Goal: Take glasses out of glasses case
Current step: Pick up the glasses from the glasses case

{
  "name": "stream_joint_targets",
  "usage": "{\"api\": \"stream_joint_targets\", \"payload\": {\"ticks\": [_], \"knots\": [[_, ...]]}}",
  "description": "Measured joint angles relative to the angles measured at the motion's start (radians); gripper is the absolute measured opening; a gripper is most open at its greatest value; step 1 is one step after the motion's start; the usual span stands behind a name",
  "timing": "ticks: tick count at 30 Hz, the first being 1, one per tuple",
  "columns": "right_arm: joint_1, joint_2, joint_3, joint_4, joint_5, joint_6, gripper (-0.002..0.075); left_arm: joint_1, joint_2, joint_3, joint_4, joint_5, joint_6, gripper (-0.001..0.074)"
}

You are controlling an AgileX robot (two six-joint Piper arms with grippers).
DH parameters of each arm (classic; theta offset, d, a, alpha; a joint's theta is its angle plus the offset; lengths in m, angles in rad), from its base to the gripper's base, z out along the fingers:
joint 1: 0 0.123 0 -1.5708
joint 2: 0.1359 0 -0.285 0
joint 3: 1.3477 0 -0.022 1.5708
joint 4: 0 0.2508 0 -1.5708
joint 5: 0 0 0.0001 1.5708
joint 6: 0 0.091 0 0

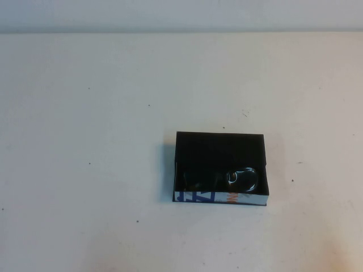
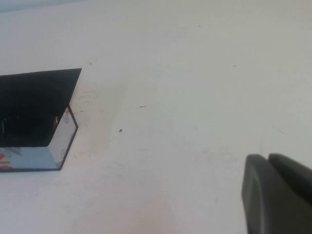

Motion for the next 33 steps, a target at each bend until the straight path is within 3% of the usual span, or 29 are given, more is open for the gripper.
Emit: {"api": "stream_joint_targets", "payload": {"ticks": [9, 18, 21, 29, 33], "knots": [[0.000, 0.000, 0.000, 0.101, -0.021, 0.000, -0.0018, 0.000, 0.000, 0.000, 0.000, 0.000, 0.000, -0.0004], [0.000, 0.000, 0.000, 0.836, -0.148, 0.000, -0.0018, 0.000, 0.000, 0.000, 0.000, 0.000, 0.000, -0.0004], [0.000, 0.000, 0.000, 0.980, -0.180, 0.002, -0.0018, 0.000, 0.000, 0.000, 0.000, 0.000, 0.000, -0.0004], [0.000, 0.000, 0.000, 0.995, -0.192, -0.012, -0.0018, 0.000, 0.000, 0.000, 0.000, 0.000, 0.000, -0.0004], [0.000, 0.005, -0.024, 0.982, -0.142, -0.200, -0.0018, 0.000, 0.000, 0.000, 0.000, 0.000, 0.000, -0.0004]]}}
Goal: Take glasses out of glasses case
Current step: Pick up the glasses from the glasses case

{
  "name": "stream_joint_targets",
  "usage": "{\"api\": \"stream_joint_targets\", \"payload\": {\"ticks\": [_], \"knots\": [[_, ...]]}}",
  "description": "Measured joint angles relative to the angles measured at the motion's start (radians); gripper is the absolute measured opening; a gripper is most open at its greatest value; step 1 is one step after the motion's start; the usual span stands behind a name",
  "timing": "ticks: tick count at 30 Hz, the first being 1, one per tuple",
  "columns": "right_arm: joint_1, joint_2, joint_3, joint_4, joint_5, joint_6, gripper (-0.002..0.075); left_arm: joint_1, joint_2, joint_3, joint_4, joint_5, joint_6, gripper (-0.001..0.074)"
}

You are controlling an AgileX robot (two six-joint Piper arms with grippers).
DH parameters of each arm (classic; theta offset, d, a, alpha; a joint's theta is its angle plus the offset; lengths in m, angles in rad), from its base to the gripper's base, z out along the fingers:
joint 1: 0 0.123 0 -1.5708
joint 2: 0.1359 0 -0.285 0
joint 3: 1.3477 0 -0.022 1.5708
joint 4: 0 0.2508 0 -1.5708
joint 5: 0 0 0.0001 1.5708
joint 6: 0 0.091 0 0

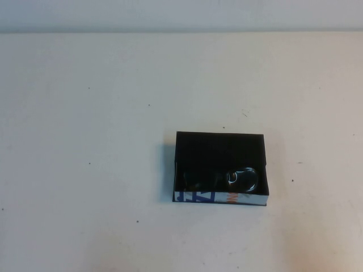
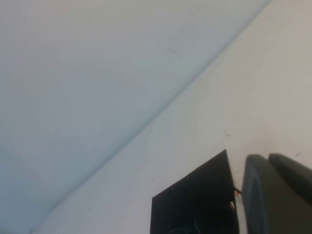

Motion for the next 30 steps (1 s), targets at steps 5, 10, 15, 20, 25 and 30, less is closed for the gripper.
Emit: {"api": "stream_joint_targets", "payload": {"ticks": [5, 10, 15, 20, 25, 30], "knots": [[0.000, 0.108, -0.165, -0.080, 0.119, -0.178, -0.0018, 0.000, 0.000, 0.000, 0.000, 0.000, 0.000, -0.0005], [0.000, 0.376, -0.424, -0.248, 0.278, -0.249, -0.0018, 0.000, 0.000, 0.000, 0.000, 0.000, 0.000, -0.0004], [0.000, 0.666, -0.709, -0.336, 0.556, -0.399, -0.0018, 0.000, 0.000, 0.000, 0.000, 0.000, 0.000, -0.0004], [0.001, 0.933, -0.959, -0.346, 0.769, -0.524, -0.0018, 0.000, 0.000, 0.000, 0.000, 0.000, 0.000, -0.0004], [0.020, 1.119, -1.109, -0.348, 0.930, -0.636, -0.0018, 0.000, 0.000, 0.000, 0.000, 0.000, 0.000, -0.0004], [0.105, 1.256, -1.190, -0.431, 0.970, -0.736, -0.0018, 0.000, 0.000, 0.000, 0.000, 0.000, 0.000, -0.0004]]}}
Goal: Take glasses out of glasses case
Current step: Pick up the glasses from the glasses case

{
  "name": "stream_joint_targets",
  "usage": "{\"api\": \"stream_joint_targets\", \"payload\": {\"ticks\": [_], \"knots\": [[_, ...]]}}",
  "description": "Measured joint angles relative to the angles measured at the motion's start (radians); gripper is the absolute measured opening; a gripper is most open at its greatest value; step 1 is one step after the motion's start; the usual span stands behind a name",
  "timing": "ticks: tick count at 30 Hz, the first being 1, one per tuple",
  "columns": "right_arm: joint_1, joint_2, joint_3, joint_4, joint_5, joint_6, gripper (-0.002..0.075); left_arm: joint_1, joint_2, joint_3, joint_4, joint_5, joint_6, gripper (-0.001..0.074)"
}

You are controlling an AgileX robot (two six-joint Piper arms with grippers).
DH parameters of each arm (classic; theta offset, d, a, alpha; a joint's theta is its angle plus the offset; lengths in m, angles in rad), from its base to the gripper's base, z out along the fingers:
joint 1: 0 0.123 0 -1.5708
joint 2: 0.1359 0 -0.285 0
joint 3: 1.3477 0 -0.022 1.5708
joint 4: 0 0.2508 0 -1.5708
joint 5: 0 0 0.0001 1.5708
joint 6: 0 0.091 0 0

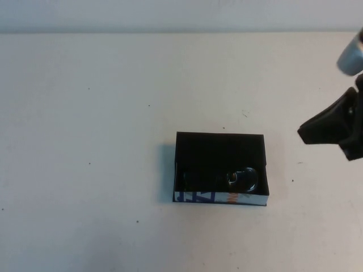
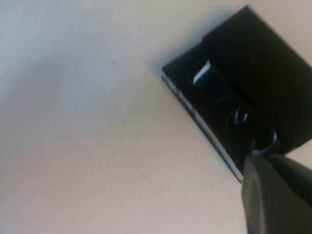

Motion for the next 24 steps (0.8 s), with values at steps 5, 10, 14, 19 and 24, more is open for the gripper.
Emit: {"api": "stream_joint_targets", "payload": {"ticks": [5, 10, 14, 19, 24], "knots": [[0.104, 0.118, -0.052, -0.156, 0.003, -0.043, -0.0018, 0.000, 0.000, 0.000, 0.000, 0.000, 0.000, -0.0004], [0.189, 0.227, -0.109, -0.231, -0.031, -0.050, -0.0017, 0.000, 0.000, 0.000, 0.000, 0.000, 0.000, -0.0004], [0.249, 0.309, -0.161, -0.298, -0.078, -0.052, -0.0005, 0.000, 0.000, 0.000, 0.000, 0.000, 0.000, -0.0004], [0.309, 0.416, -0.209, -0.358, -0.100, -0.053, 0.0128, 0.000, 0.000, 0.000, 0.000, 0.000, 0.000, -0.0004], [0.364, 0.504, -0.233, -0.432, -0.149, -0.053, 0.0346, 0.000, 0.000, 0.000, 0.000, 0.000, 0.000, -0.0004]]}}
